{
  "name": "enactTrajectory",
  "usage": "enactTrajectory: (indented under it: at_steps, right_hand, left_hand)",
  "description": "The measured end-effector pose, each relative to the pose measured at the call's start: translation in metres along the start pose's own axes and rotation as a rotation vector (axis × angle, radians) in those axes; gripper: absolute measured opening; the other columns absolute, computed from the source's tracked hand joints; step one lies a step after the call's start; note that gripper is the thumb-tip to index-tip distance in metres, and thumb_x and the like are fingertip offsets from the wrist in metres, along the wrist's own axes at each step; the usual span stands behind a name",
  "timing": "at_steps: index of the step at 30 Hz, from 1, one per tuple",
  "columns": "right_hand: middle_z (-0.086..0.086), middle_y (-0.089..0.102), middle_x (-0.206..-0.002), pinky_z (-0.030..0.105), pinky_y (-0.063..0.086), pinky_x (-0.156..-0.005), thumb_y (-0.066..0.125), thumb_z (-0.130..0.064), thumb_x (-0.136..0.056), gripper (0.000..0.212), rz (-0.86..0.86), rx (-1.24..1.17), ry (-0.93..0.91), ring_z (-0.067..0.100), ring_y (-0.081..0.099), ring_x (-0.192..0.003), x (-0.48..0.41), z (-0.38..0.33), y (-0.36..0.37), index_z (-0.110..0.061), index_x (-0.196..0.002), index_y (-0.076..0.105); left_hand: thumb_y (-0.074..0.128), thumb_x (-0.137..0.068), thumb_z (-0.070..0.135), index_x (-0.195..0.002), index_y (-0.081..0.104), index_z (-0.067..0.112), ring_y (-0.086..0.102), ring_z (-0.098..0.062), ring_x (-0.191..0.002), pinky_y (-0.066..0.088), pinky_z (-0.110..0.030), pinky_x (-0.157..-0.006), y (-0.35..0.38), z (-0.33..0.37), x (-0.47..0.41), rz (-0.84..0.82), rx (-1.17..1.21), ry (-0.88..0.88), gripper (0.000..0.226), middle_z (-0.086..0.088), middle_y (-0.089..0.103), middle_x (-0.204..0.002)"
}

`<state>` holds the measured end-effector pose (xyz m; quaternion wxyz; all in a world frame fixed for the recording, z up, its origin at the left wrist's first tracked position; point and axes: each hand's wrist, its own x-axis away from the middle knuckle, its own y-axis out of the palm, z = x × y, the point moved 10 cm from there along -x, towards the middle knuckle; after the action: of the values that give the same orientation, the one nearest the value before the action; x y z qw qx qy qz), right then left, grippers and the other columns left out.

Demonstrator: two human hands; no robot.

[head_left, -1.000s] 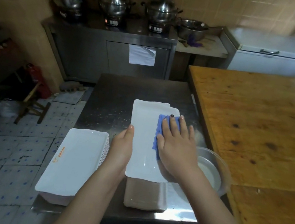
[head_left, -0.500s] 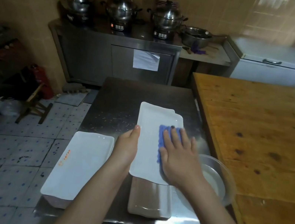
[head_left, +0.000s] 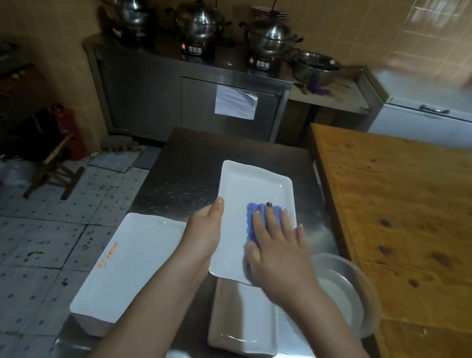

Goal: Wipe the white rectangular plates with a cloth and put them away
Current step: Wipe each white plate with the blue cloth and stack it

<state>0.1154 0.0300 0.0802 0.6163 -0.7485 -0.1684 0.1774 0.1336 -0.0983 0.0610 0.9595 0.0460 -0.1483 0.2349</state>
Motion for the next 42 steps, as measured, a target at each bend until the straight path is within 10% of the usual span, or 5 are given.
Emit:
enactTrajectory:
  at_steps: [15,20,25,36,42]
  right_hand:
    - [0.002,-0.004,-0.160,0.033,-0.004,-0.118,0.010,-0.029,-0.099,0.056,-0.035,-0.109,-0.063,0.021,-0.014,-0.146,0.005,-0.026,0.024,-0.017,-0.152,0.001]
    - [-0.008,0.038,-0.145,0.006,0.025,-0.095,0.038,-0.025,-0.098,0.046,0.148,-0.597,0.086,0.008,0.043,-0.121,0.003,-0.007,-0.006,-0.029,-0.143,0.026]
    - [-0.002,0.045,-0.144,0.028,0.036,-0.104,0.055,-0.020,-0.092,0.058,0.188,-0.612,0.343,0.017,0.045,-0.128,0.011,0.024,-0.004,-0.020,-0.146,0.032]
    - [-0.015,0.067,-0.067,0.012,0.043,-0.044,0.072,-0.025,-0.082,0.011,-0.075,-1.010,0.481,0.002,0.065,-0.063,0.026,0.053,0.045,-0.023,-0.077,0.062]
    - [-0.002,0.070,-0.104,0.033,0.056,-0.073,0.056,-0.017,-0.094,0.021,-0.142,-1.382,0.421,0.017,0.066,-0.097,0.030,0.061,0.055,-0.022,-0.114,0.061]
  left_hand:
    - [0.033,-0.100,0.040,-0.084,0.059,0.025,0.062,-0.015,-0.076,0.050,-0.027,-0.069,0.002,-0.019,-0.001,-0.005,-0.124,0.002,0.034,0.005,0.064,-0.080]
    - [0.034,-0.099,0.040,-0.082,0.062,0.024,0.065,-0.024,-0.086,0.054,-0.038,-0.083,0.006,-0.019,-0.004,-0.014,-0.106,-0.006,0.037,-0.005,0.068,-0.093]
    - [0.033,-0.099,0.041,-0.085,0.061,0.024,0.067,-0.019,-0.077,0.053,-0.027,-0.065,0.009,-0.024,0.002,-0.050,-0.067,0.013,0.036,0.000,0.069,-0.086]
    - [0.031,-0.100,0.039,-0.095,0.062,0.021,0.065,-0.022,-0.089,0.052,-0.036,-0.081,0.009,-0.062,0.013,-0.080,-0.099,-0.071,0.036,-0.005,0.068,-0.095]
    - [0.033,-0.101,0.031,-0.110,0.062,0.009,0.063,-0.028,-0.094,0.050,-0.035,-0.084,0.008,-0.107,0.003,-0.094,-0.142,-0.180,0.038,-0.011,0.067,-0.102]
